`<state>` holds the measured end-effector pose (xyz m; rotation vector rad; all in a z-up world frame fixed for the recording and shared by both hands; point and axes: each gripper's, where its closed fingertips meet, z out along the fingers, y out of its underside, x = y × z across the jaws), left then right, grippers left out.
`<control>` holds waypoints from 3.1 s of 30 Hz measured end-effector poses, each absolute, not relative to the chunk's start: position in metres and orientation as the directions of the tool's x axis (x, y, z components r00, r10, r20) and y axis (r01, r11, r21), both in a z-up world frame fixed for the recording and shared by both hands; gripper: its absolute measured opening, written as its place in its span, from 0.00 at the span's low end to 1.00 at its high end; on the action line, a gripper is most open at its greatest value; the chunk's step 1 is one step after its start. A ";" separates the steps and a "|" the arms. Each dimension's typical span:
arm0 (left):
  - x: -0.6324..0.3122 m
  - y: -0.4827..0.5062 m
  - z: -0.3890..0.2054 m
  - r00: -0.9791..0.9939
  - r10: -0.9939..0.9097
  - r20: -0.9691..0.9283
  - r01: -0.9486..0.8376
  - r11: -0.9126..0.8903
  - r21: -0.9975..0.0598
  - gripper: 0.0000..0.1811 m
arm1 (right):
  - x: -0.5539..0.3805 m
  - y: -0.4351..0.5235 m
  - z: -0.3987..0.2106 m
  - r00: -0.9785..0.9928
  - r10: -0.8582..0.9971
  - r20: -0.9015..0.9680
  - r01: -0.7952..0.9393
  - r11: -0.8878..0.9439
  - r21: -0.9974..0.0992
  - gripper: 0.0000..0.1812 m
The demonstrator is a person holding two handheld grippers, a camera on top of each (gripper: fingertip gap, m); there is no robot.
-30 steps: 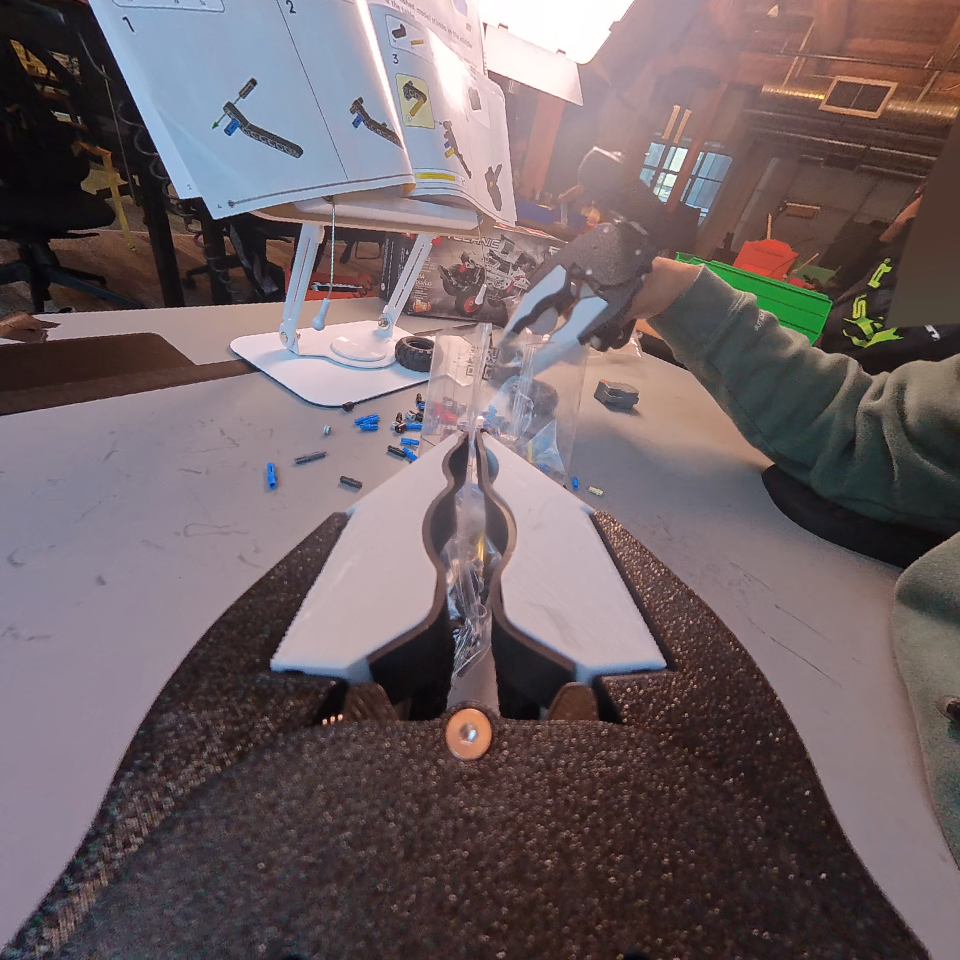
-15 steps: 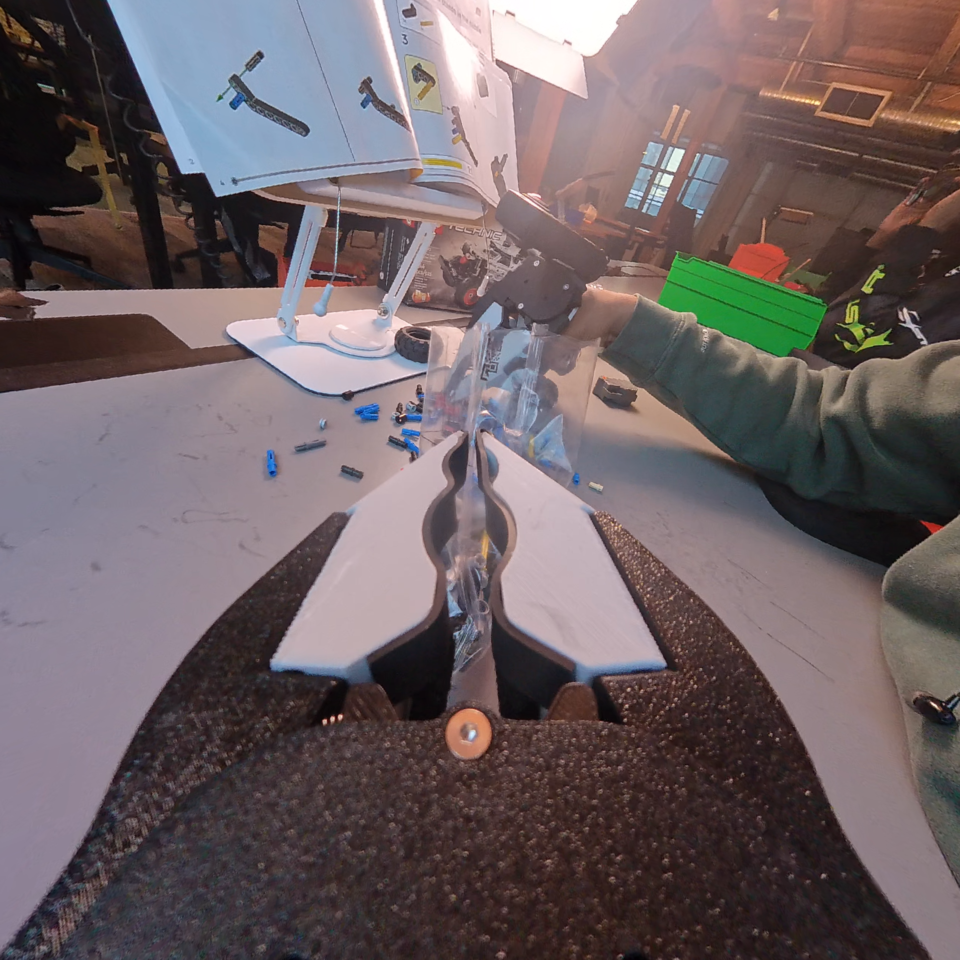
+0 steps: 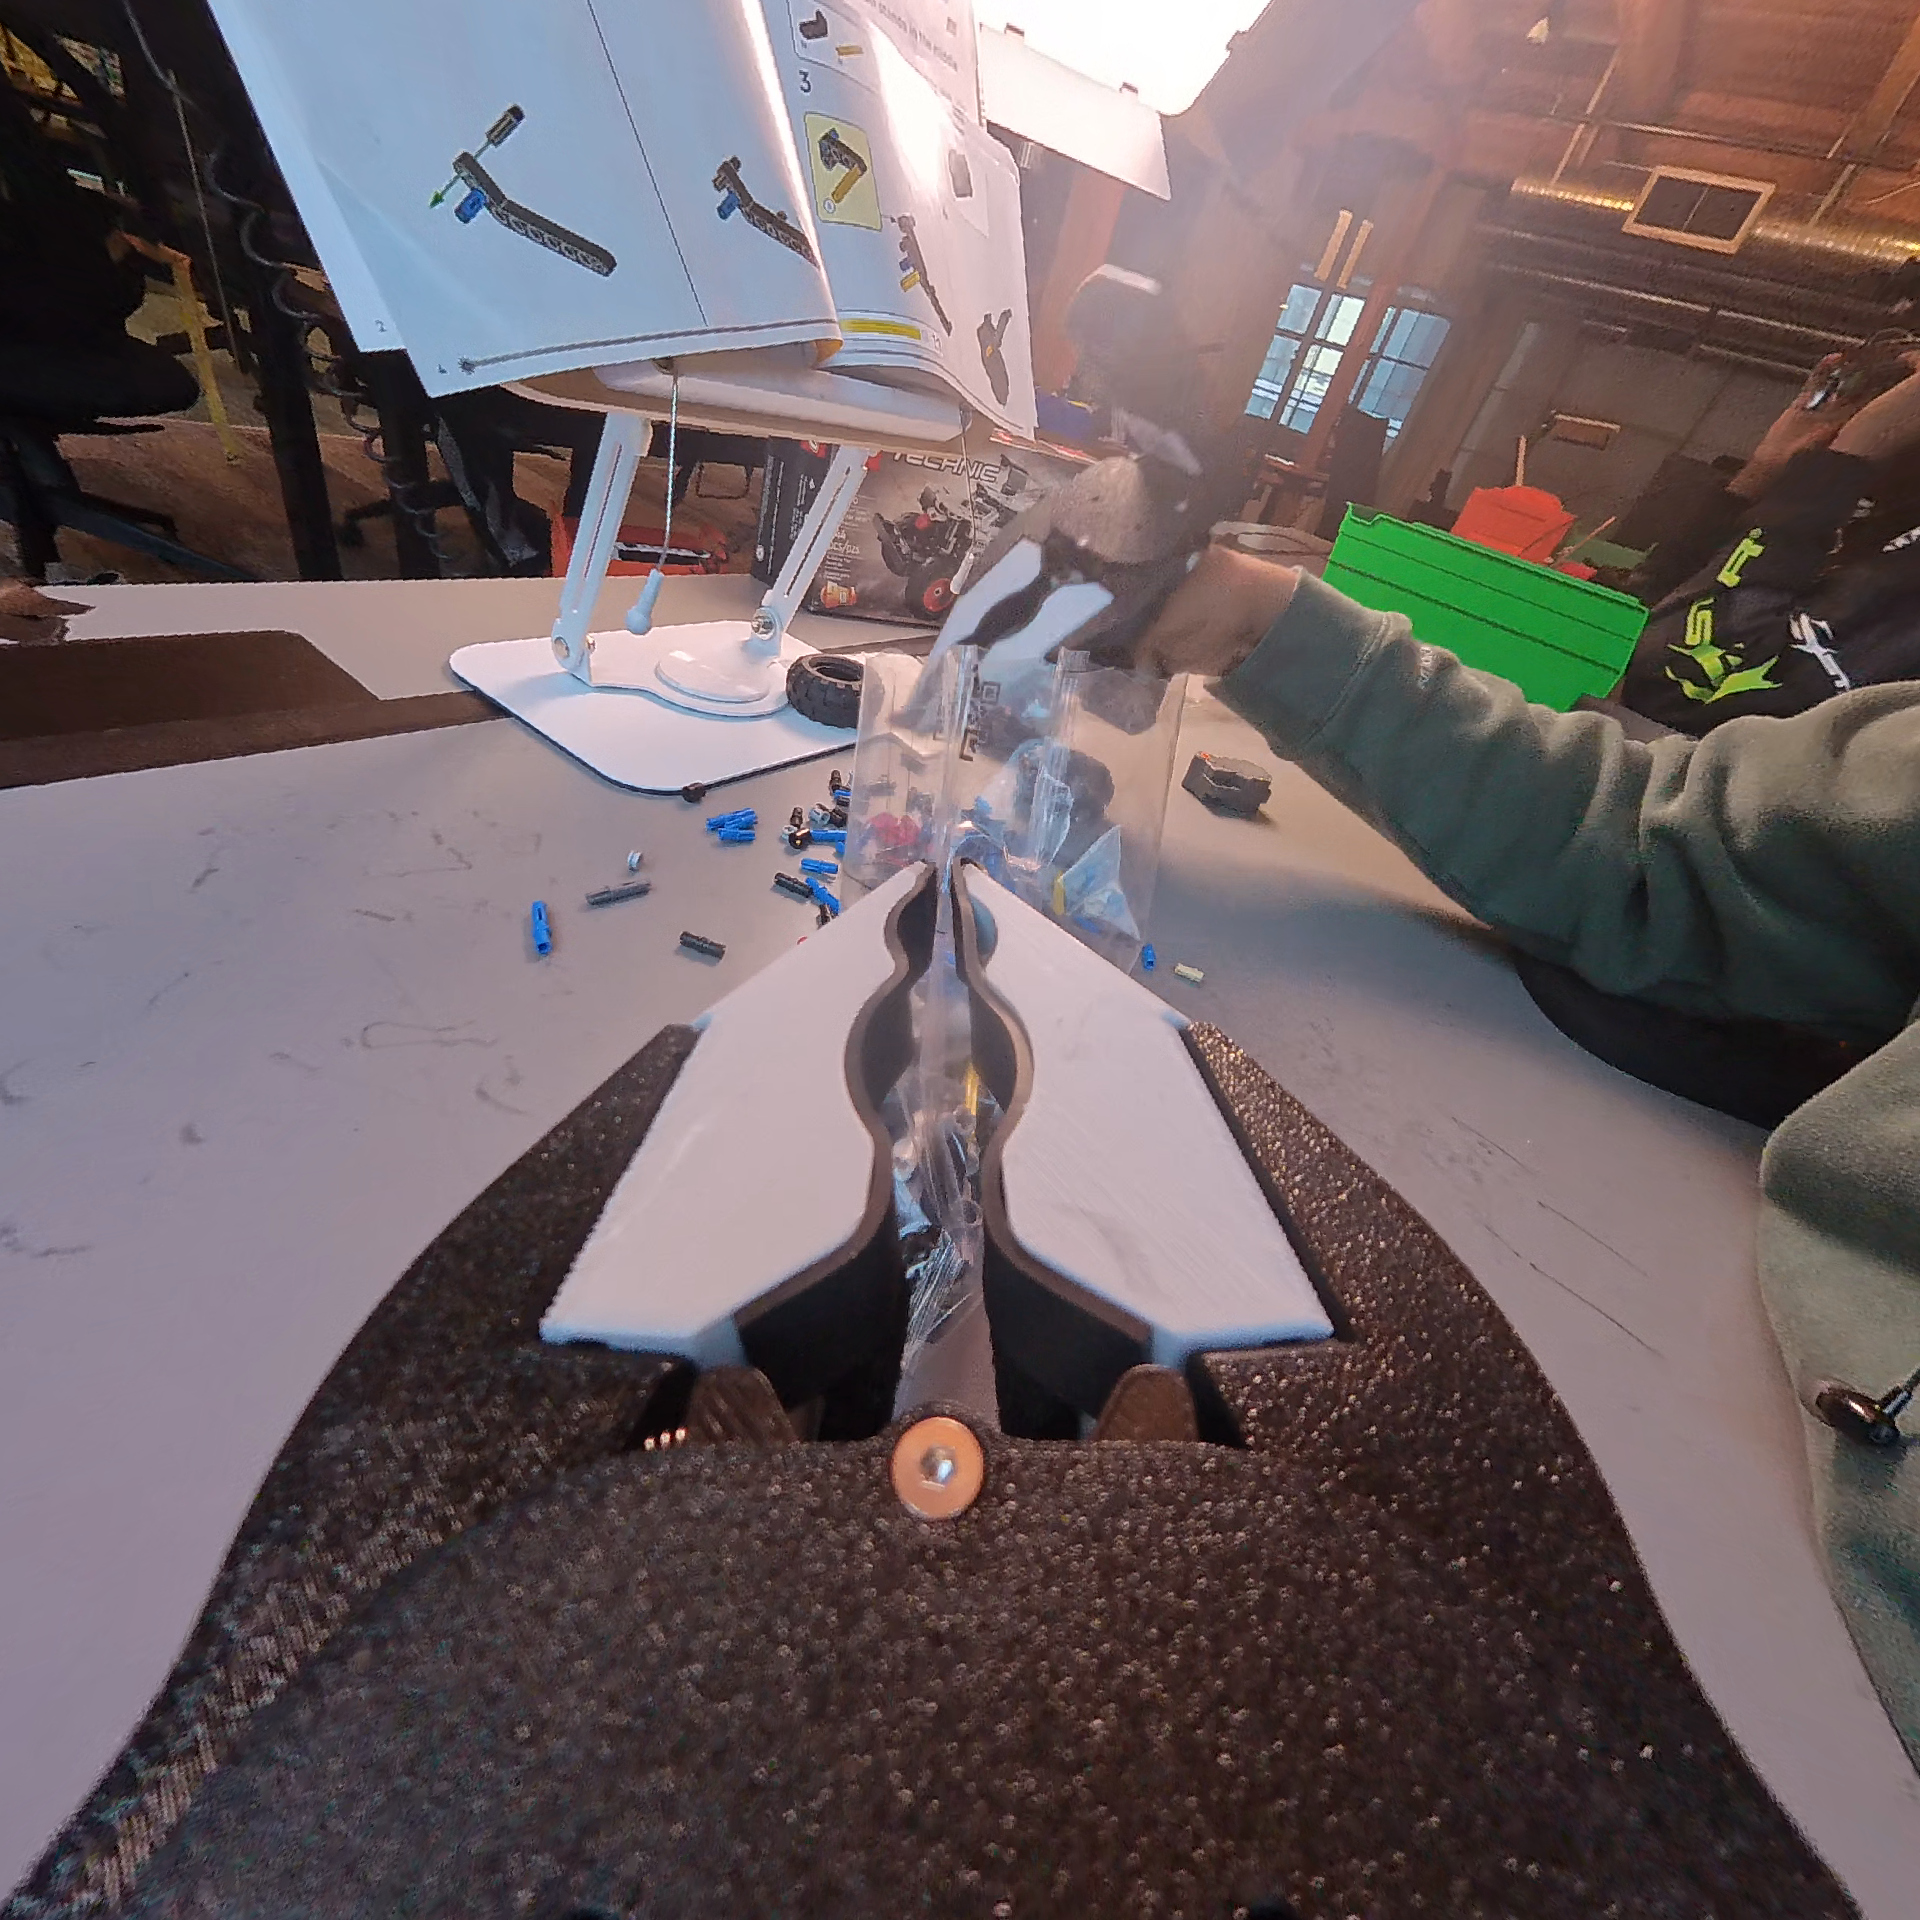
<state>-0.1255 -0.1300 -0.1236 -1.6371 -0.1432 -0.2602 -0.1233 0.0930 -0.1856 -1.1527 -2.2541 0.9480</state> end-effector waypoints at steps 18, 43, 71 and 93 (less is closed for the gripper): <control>-0.110 -0.126 -0.109 0.975 -0.066 0.210 0.208 -0.040 -0.977 0.01 | -0.106 -0.018 -0.057 -0.771 0.636 0.022 0.133 0.196 -0.972 0.09; -0.111 -0.125 -0.119 0.975 -0.082 0.207 0.200 -0.085 -0.976 0.01 | -0.106 -0.016 -0.085 -0.782 0.622 0.036 0.221 0.331 -0.918 0.02; -0.126 -0.137 -0.115 0.984 -0.004 0.175 0.175 -0.064 -0.983 0.00 | -0.095 -0.058 -0.235 -0.823 0.562 0.083 0.423 0.703 -0.571 0.13; -0.125 -0.140 -0.112 0.978 -0.022 0.208 0.206 -0.049 -0.977 0.01 | -0.082 -0.059 -0.239 -0.852 0.522 0.040 0.419 0.725 -0.546 0.12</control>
